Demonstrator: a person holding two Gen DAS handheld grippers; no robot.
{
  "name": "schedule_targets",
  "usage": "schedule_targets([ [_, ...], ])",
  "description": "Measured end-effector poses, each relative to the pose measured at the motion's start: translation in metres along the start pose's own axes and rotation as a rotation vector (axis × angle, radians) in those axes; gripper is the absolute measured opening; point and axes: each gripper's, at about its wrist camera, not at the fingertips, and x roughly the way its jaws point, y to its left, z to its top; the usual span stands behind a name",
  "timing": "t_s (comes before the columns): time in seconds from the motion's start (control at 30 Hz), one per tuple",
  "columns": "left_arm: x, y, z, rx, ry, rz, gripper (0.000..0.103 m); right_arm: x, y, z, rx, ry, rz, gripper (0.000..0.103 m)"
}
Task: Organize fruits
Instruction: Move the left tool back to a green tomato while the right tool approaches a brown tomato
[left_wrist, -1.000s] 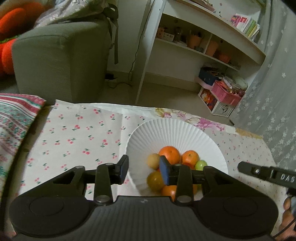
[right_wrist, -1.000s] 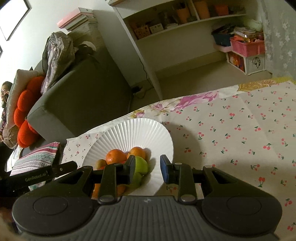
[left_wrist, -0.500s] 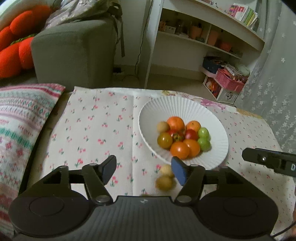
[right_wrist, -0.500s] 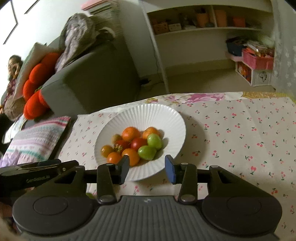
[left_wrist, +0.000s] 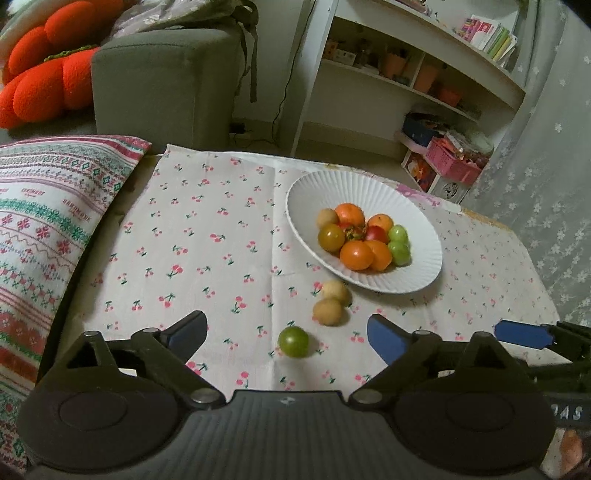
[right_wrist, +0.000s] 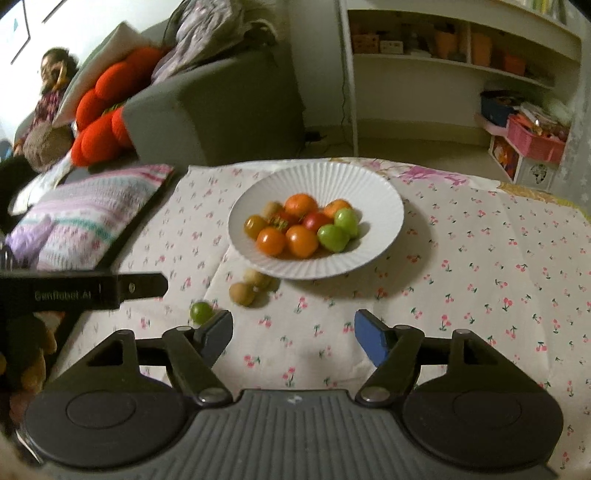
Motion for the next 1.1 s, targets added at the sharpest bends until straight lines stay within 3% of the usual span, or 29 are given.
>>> schedule_targets([
  [0.4,0.022,-0.005,-0.01,0.048,0.048,0.051,0.085,0.02,0.018,-0.021,-0.083,0.106,0.009,0.077],
  [0.73,0.039,-0.013,-0.02,0.112,0.065,0.088,0.084,0.03,0.028,-0.031,-0.136,0.144,0.015,0.077],
  [0.9,0.045,-0.017,-0.023,0.149,0.073,0.09,0.074,0.038,0.031,-0.036,-0.161,0.161,0.01,0.074],
  [1.1,0.049,-0.02,-0.025,0.166,0.08,0.066,0.064,0.042,0.03,-0.037,-0.162,0.168,0.015,0.064],
])
